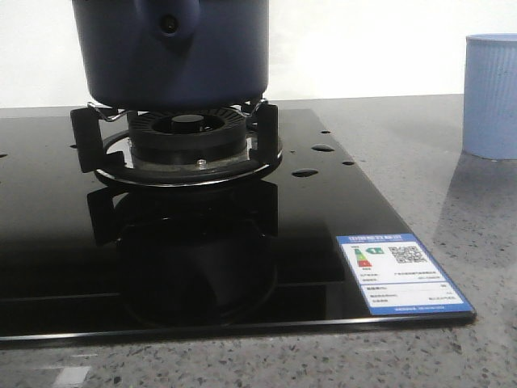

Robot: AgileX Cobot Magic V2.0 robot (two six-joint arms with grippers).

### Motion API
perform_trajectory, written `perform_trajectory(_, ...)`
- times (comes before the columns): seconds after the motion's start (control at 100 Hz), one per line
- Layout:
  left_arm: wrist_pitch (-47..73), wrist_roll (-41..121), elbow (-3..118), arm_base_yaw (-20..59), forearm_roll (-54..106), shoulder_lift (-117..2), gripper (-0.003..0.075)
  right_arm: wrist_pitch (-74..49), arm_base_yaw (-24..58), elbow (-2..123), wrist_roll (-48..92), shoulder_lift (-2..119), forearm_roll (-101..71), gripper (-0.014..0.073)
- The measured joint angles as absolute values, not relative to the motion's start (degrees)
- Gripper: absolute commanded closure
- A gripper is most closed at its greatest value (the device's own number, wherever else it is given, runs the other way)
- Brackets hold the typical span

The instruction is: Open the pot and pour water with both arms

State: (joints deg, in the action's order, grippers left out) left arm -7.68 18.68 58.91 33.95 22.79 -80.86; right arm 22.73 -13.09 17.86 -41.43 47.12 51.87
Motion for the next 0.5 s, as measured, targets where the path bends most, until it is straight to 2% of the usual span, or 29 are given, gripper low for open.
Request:
perform_trajectory(0.32,-7.32,18.76,58.91,33.70,22.79,-80.86,0.0353,22.73,-13.09,17.86,-41.57,47.12,51.78,-0.0038)
perform_trajectory(0.5,-7.17,18.76,58.91,33.70,22.79,-80.86,0.0155,22.73,-13.09,17.86,-41.93,47.12,51.78,-0.0038)
